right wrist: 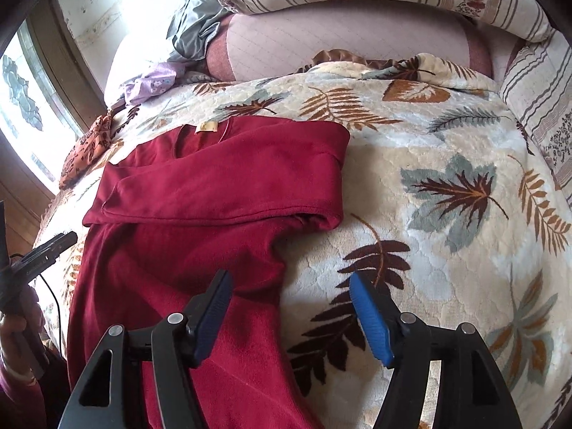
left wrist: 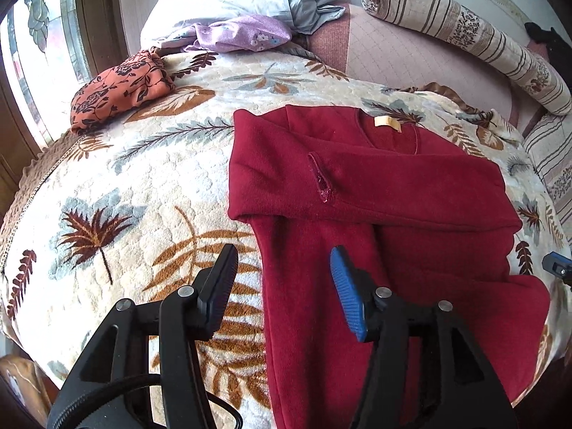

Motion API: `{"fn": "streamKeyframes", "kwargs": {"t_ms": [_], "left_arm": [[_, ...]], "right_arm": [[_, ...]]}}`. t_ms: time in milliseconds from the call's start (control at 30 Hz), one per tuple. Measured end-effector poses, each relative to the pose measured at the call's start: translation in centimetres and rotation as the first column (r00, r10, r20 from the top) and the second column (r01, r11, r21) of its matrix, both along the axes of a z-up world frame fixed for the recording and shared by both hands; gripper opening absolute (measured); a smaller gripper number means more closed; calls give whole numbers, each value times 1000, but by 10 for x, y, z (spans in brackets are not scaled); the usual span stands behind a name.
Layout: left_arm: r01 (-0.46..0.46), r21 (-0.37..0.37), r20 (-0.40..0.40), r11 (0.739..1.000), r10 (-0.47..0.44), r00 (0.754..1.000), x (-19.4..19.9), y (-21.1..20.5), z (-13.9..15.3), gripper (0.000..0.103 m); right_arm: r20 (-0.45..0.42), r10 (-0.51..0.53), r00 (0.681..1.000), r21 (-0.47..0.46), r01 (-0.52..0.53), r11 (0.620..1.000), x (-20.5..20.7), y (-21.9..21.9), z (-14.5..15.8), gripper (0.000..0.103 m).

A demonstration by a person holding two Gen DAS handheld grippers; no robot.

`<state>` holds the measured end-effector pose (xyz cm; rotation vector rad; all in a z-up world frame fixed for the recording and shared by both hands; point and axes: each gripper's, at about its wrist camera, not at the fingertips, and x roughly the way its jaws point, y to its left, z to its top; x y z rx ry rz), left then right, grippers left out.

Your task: Fold small clothes

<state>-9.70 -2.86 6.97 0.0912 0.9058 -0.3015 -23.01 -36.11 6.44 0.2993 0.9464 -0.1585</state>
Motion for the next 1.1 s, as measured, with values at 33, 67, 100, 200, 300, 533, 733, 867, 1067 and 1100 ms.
{"fn": "streamKeyframes", "kwargs": {"t_ms": [33, 67, 100, 200, 300, 533, 733, 867, 1067, 1100], "left_arm": [[4, -1, -3, 1000, -4, 1000, -3, 1, 0, 54], [10, -1, -8, 1000, -10, 1000, -7, 3, 1, 54], [18, -3, -15, 1000, -18, 1000, -12, 5, 1, 54], [46, -37, -52, 998, -48, 997, -27, 15, -1, 54], [66, -70, -101, 995, -73, 992, -44, 25, -7, 54], [95, -84, -208, 992, -110, 972, -90, 34, -28, 54], [117, -90, -278, 989, -137, 951, -125, 30, -43, 54], [130, -73, -283, 989, -146, 948, -140, 22, -50, 54], [129, -77, -270, 989, -145, 952, -141, 16, -52, 27], [132, -71, -265, 989, -147, 953, -140, 16, -52, 23]], "right_arm": [[-2, -4, 1000, 6, 4, 1000, -2, 0, 0, 66], [-4, -6, 1000, 9, 6, 1000, -4, 0, -1, 66], [-7, -6, 1000, 11, 6, 1000, -7, 1, -1, 66], [-18, -5, 1000, 15, 6, 1000, -17, 2, -5, 69], [-36, -5, 999, 22, 6, 1000, -31, 0, -10, 70], [-78, -5, 997, 96, 13, 995, -66, -10, -25, 72], [-110, 35, 993, 100, -24, 995, -88, -3, -36, 72], [-125, 59, 990, 113, -45, 993, -96, 2, -46, 72], [-107, 98, 989, 89, -89, 992, -100, 15, -55, 71], [-108, 107, 988, 78, -99, 992, -100, 18, -56, 63]]}}
